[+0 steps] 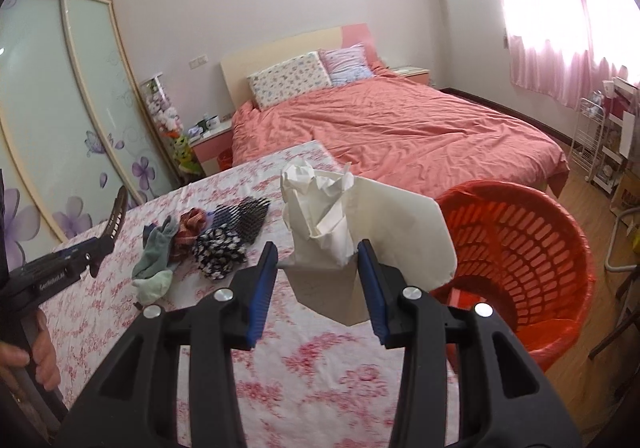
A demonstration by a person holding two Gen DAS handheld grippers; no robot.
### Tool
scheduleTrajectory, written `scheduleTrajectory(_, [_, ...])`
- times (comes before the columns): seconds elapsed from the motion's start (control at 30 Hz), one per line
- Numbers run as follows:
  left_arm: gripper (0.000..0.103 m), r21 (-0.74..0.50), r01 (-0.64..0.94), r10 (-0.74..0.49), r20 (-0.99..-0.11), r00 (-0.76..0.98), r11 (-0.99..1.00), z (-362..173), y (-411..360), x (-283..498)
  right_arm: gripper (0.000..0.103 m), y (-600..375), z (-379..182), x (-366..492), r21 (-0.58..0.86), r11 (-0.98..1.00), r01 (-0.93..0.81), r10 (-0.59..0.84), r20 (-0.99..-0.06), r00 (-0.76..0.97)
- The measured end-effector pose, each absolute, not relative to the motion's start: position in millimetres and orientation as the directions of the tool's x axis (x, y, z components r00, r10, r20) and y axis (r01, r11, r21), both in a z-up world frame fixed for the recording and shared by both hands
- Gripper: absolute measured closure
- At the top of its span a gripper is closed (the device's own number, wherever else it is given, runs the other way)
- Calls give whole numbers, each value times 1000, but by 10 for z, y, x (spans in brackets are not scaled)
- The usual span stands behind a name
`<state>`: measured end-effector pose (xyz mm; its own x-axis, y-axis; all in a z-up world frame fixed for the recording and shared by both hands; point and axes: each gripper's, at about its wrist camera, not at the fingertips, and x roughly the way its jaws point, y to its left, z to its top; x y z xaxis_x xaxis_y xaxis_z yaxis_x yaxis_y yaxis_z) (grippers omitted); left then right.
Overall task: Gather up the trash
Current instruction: 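Carry the comb and tissue in both tools over the orange basket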
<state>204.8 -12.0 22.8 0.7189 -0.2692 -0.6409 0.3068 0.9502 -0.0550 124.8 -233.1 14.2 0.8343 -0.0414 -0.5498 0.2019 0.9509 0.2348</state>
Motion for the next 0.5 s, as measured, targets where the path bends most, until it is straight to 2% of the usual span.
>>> scheduleTrajectory(0.5, [70,-137,530,-482,-644,594,837,112,-1394,1927,62,-3231,113,931,281,887,366,-174,-531,829])
